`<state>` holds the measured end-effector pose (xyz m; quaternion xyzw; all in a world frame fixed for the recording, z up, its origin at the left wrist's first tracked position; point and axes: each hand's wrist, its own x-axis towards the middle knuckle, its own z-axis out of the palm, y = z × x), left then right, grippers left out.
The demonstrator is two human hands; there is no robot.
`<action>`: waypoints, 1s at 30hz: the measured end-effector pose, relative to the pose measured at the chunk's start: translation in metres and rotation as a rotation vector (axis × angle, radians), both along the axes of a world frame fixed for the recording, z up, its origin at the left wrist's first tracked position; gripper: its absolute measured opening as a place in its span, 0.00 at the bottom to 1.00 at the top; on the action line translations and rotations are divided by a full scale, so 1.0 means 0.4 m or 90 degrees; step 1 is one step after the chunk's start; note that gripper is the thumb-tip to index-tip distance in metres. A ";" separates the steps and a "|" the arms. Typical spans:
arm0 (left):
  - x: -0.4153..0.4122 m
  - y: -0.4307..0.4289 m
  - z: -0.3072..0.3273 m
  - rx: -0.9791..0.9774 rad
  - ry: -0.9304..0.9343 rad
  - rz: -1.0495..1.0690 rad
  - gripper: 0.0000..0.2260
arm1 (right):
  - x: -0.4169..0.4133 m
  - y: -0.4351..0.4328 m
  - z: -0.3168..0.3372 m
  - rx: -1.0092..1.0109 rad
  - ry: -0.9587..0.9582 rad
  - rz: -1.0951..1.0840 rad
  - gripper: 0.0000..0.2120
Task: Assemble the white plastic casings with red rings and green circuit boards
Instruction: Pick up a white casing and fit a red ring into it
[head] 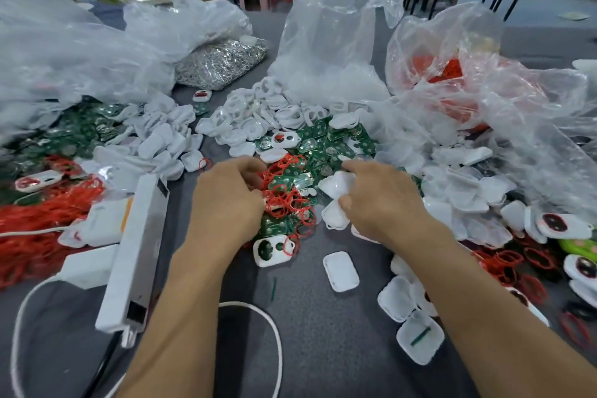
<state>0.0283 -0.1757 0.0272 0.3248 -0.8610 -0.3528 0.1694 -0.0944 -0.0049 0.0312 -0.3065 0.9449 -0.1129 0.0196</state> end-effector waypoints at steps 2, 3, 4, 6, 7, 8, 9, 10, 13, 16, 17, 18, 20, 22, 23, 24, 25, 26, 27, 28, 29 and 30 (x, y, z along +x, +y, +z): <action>0.030 -0.003 0.015 -0.016 -0.145 -0.093 0.09 | 0.006 -0.001 -0.002 -0.042 0.026 -0.001 0.26; 0.042 0.005 0.019 -0.015 -0.244 -0.153 0.12 | 0.010 -0.002 -0.002 -0.070 0.031 0.015 0.24; 0.051 0.016 0.021 -0.031 -0.326 -0.199 0.15 | 0.014 -0.003 -0.004 -0.097 0.024 0.034 0.22; 0.061 0.040 0.018 -0.118 -0.385 -0.223 0.19 | 0.025 -0.004 -0.008 -0.138 -0.037 0.065 0.19; 0.062 0.050 0.015 -0.167 -0.377 -0.217 0.19 | 0.030 -0.003 -0.012 -0.151 -0.086 0.076 0.18; 0.062 0.057 0.014 -0.211 -0.370 -0.207 0.18 | 0.035 0.001 -0.019 -0.168 -0.129 0.084 0.16; 0.063 0.063 0.016 -0.250 -0.368 -0.195 0.18 | 0.038 0.006 -0.027 -0.188 -0.150 0.085 0.15; 0.064 0.067 0.019 -0.278 -0.370 -0.180 0.19 | 0.041 0.014 -0.036 -0.209 -0.156 0.079 0.14; 0.060 0.069 0.028 -0.276 -0.284 -0.101 0.12 | 0.052 0.041 -0.053 -0.280 -0.152 0.048 0.12; 0.038 0.072 0.033 -0.177 -0.122 -0.064 0.09 | 0.066 0.042 -0.050 -0.371 -0.187 0.038 0.10; 0.026 0.073 0.033 -0.098 -0.071 -0.084 0.10 | 0.070 0.038 -0.046 -0.391 -0.214 0.040 0.11; 0.012 0.077 0.033 -0.015 -0.023 -0.114 0.10 | 0.071 0.034 -0.041 -0.413 -0.241 0.043 0.10; -0.014 0.095 0.034 0.086 0.064 -0.144 0.10 | 0.069 0.033 -0.028 -0.466 -0.286 0.042 0.03; -0.038 0.112 0.034 0.186 0.182 -0.105 0.11 | 0.061 0.038 -0.018 -0.556 -0.340 -0.016 0.06; -0.050 0.121 0.033 0.282 0.241 -0.104 0.12 | 0.057 0.039 -0.013 -0.626 -0.404 -0.076 0.07; -0.062 0.132 0.029 0.383 0.276 -0.139 0.15 | 0.055 0.040 -0.006 -0.702 -0.504 -0.135 0.07; -0.072 0.146 0.026 0.454 0.288 -0.192 0.16 | 0.053 0.039 0.001 -0.767 -0.621 -0.178 0.06; -0.081 0.159 0.022 0.493 0.289 -0.238 0.17 | 0.053 0.038 0.006 -0.812 -0.737 -0.199 0.07; -0.090 0.170 0.017 0.529 0.295 -0.268 0.16 | 0.051 0.041 0.008 -0.827 -0.835 -0.194 0.08; -0.098 0.181 0.015 0.577 0.307 -0.277 0.15 | 0.048 0.048 0.008 -0.823 -0.904 -0.174 0.09; -0.104 0.188 0.015 0.636 0.322 -0.268 0.13 | 0.043 0.057 0.007 -0.805 -0.938 -0.152 0.11; -0.110 0.190 0.015 0.695 0.341 -0.245 0.13 | 0.037 0.066 0.004 -0.777 -0.924 -0.140 0.13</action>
